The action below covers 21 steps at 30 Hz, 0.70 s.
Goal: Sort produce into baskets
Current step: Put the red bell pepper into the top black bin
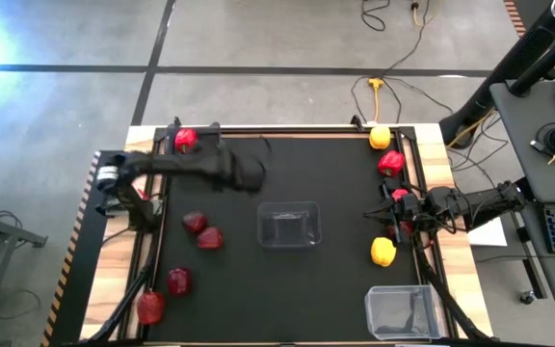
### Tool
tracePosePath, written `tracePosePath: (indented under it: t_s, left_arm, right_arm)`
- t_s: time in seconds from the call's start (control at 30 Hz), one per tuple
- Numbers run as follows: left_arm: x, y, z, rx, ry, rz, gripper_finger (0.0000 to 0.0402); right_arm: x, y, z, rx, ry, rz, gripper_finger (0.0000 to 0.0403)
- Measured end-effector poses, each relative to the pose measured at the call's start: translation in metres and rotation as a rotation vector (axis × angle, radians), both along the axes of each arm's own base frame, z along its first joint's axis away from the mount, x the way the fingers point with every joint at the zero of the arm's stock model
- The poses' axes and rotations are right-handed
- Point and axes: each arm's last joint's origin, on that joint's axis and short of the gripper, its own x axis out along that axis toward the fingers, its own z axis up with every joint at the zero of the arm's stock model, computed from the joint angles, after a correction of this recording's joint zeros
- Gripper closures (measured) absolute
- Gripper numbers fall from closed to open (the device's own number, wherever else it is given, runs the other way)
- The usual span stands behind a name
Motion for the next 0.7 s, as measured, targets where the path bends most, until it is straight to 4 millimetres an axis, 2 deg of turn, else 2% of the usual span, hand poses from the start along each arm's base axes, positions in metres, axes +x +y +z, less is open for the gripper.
tracePosePath:
  t_s: [0.13, 0.27, 0.43, 0.6, 0.7]
  left_arm:
    - [-0.038, 0.051, -0.008, -0.024, -0.078, 0.229, 0.0125]
    - [-0.064, 0.092, -0.028, -0.092, -0.165, 0.332, 0.0125]
    - [-0.085, 0.137, -0.052, -0.140, -0.257, 0.388, 0.0125]
    - [-0.104, 0.179, -0.053, -0.140, -0.326, 0.424, 0.0125]
    - [-0.110, 0.191, -0.057, -0.194, -0.295, 0.396, 0.0125]
  right_arm:
    - [0.000, 0.000, 0.000, 0.000, 0.000, 0.000, 0.0392]
    - [0.000, 0.000, 0.000, 0.000, 0.000, 0.000, 0.0392]
    - [0.000, 0.000, 0.000, 0.000, 0.000, 0.000, 0.0392]
    - [0.000, 0.000, 0.000, 0.000, 0.000, 0.000, 0.0392]
    - [0.000, 0.000, 0.000, 0.000, 0.000, 0.000, 0.0392]
